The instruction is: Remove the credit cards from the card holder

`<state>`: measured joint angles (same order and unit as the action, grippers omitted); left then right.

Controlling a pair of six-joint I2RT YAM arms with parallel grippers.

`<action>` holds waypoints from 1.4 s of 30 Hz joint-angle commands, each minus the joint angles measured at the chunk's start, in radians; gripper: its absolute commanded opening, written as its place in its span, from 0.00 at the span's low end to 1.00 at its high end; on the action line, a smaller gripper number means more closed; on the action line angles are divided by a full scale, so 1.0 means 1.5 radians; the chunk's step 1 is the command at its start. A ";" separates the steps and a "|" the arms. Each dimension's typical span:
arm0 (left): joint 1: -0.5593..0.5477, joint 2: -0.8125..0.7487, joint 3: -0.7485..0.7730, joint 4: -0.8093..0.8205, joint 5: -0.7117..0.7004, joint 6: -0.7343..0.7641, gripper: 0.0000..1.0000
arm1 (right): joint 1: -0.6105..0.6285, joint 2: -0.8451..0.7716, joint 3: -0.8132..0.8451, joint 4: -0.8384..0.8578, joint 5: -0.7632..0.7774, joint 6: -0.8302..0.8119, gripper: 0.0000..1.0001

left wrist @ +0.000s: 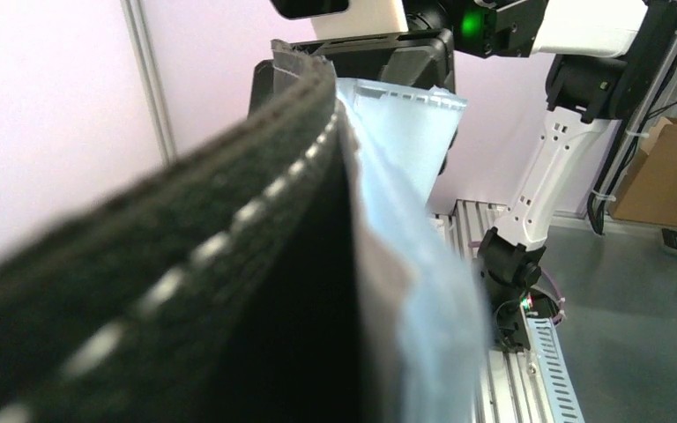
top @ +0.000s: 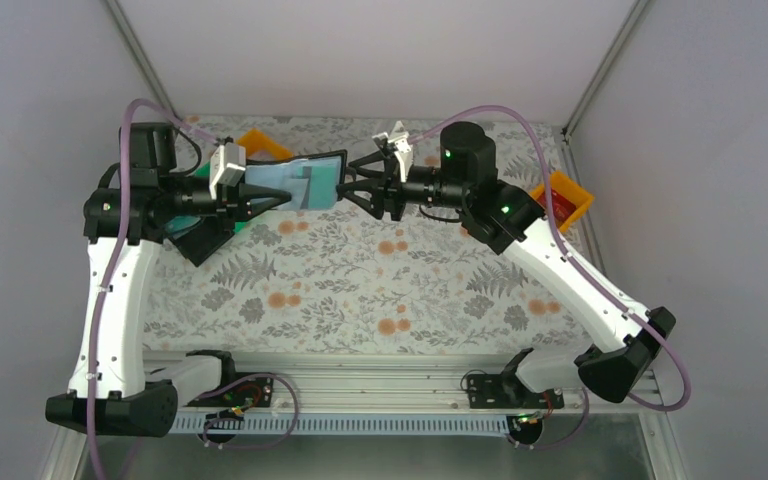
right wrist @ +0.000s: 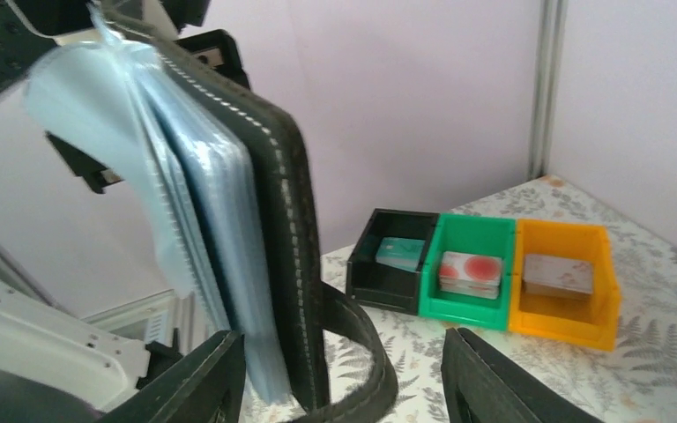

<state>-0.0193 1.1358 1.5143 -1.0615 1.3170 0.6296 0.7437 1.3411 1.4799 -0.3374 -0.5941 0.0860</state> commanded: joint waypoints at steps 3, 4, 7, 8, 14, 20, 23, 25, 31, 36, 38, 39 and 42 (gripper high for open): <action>0.004 -0.011 0.023 -0.021 0.045 0.052 0.02 | -0.006 -0.006 0.017 0.006 0.061 -0.002 0.56; 0.004 -0.011 0.024 -0.022 0.047 0.056 0.02 | -0.006 -0.008 0.016 0.007 0.064 -0.003 0.56; 0.004 -0.010 0.023 -0.014 0.043 0.046 0.02 | -0.005 -0.005 0.020 0.011 0.029 -0.008 0.60; 0.004 -0.010 0.021 -0.006 0.038 0.036 0.02 | -0.004 -0.002 0.022 0.011 0.013 -0.010 0.62; 0.004 -0.009 0.009 0.034 0.008 -0.013 0.02 | 0.009 -0.027 -0.007 -0.013 -0.091 -0.086 0.73; 0.003 -0.008 0.005 0.033 0.003 -0.013 0.02 | 0.009 -0.027 -0.008 -0.013 -0.107 -0.103 0.68; 0.004 -0.010 0.006 0.026 0.005 -0.004 0.02 | 0.009 -0.009 0.006 -0.017 -0.088 -0.095 0.55; 0.004 -0.010 0.007 0.022 0.005 -0.001 0.02 | 0.009 -0.005 0.006 -0.005 -0.090 -0.088 0.46; 0.004 -0.010 0.003 0.017 0.016 0.009 0.02 | 0.009 -0.006 0.005 0.033 -0.104 -0.069 0.40; 0.004 -0.012 -0.001 0.009 0.017 0.020 0.03 | 0.009 0.007 0.022 0.025 -0.076 -0.059 0.33; 0.003 -0.013 -0.003 0.008 0.016 0.021 0.02 | 0.010 0.015 0.036 0.020 -0.076 -0.054 0.31; 0.003 -0.013 -0.002 0.008 0.017 0.021 0.02 | 0.010 0.015 0.038 0.022 -0.076 -0.054 0.31; 0.004 -0.013 -0.001 0.006 0.018 0.023 0.02 | 0.010 0.016 0.041 0.025 -0.077 -0.052 0.32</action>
<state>-0.0174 1.1355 1.5177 -1.0458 1.2972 0.6285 0.7525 1.3586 1.4975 -0.3271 -0.7124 -0.0074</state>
